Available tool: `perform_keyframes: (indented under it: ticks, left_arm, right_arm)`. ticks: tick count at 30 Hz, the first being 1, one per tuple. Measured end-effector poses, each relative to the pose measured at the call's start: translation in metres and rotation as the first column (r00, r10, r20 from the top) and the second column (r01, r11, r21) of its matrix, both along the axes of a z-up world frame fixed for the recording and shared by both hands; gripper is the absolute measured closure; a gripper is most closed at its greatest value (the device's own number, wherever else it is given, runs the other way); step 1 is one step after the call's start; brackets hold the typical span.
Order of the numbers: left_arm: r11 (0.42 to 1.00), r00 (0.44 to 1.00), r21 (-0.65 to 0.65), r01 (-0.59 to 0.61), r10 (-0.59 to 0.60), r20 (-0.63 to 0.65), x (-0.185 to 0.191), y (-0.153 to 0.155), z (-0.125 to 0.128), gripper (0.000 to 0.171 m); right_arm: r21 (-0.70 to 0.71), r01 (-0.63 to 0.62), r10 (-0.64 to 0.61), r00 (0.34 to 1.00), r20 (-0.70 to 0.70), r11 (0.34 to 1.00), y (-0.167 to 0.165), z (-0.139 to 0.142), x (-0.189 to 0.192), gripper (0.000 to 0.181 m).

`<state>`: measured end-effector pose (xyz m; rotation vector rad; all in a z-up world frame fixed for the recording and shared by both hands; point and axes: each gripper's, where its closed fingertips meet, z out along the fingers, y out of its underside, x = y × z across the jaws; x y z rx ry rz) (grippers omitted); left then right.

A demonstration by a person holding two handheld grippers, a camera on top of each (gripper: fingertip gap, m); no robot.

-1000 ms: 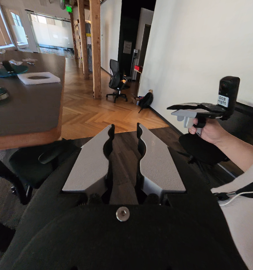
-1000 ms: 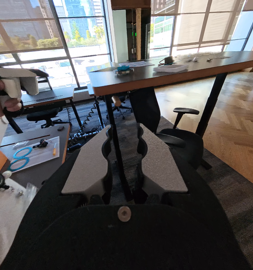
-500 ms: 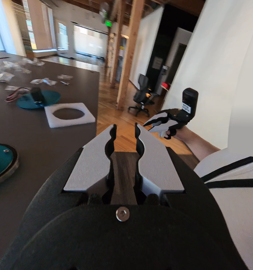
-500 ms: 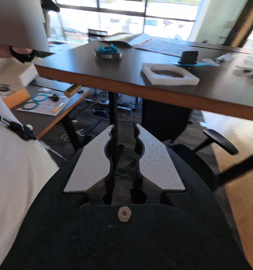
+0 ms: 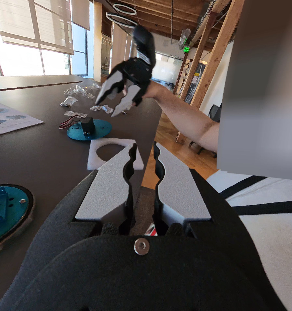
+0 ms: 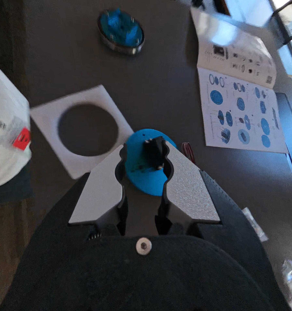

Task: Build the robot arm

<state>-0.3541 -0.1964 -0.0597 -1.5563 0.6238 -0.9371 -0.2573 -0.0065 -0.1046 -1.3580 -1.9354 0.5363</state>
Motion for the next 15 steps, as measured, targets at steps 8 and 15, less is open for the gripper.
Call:
perform_keyframes:
  ticks: [8, 15]
  left_arm:
    - [0.988, 0.987, -0.019, -0.156, 0.156, 0.037, -0.001, 0.041, -0.001, 0.153]
    - [0.93, 0.921, -0.036, -0.366, 0.367, 0.129, -0.001, 0.053, 0.001, 0.154]
  right_arm:
    - [-0.14, -0.228, 0.264, 0.893, 0.364, 0.964, 0.037, -0.056, -0.019, 0.142]
    - [-0.298, -0.294, 0.398, 0.827, 0.396, 0.908, 0.034, -0.061, -0.02, 0.159]
